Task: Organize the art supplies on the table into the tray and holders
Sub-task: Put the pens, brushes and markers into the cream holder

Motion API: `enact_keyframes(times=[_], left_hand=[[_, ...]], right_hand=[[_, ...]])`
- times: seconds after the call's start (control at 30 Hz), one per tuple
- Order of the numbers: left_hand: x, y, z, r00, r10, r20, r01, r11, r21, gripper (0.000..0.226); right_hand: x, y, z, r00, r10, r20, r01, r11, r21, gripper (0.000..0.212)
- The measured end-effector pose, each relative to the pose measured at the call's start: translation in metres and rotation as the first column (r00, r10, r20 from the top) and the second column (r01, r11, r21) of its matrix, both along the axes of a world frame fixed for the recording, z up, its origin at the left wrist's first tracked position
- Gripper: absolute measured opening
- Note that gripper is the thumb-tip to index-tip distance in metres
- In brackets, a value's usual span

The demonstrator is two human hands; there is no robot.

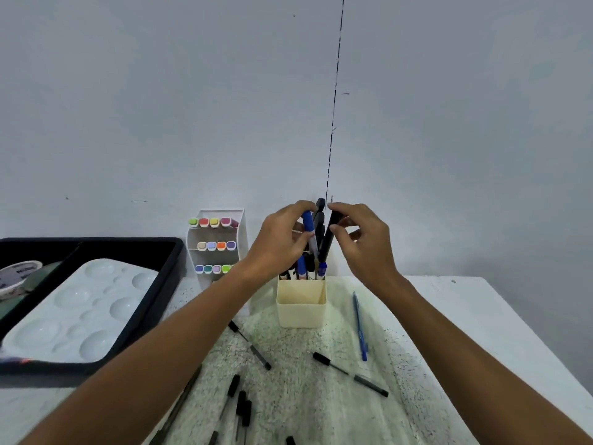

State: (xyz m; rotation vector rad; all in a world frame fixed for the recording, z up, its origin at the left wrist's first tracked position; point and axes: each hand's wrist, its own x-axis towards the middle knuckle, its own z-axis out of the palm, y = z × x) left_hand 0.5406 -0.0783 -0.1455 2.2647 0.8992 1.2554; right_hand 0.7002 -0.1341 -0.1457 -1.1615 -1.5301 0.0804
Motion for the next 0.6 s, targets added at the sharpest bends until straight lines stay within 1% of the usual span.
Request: enact_keyframes(times=[0.13,0.3,0.47,0.6], left_hand=[[0.002,0.004,-0.007,0.998,-0.022,-0.067,0.019,0.999,-0.04,0.039],[0.002,0.007,-0.019,0.989,-0.042,-0.14,0.036,0.998,-0.042,0.035],[0.003,0.011,-0.022,0.984,-0.013,-0.176,0.013,1.0,-0.004,0.029],[0.0,0.011,-0.023,0.977,-0.021,-0.214,0.014,0.999,-0.037,0.029]], right_hand=[[0.001,0.004,-0.012,1.0,0.018,0.002,-0.018,0.999,-0.038,0.037],[0.002,0.007,-0.026,0.998,0.047,0.041,-0.043,0.994,-0.103,0.036],[-0.001,0.009,-0.034,0.999,0.051,0.002,-0.05,0.987,-0.154,0.029],[-0.001,0.009,-0.038,0.999,0.053,-0.009,-0.054,0.977,-0.206,0.024]])
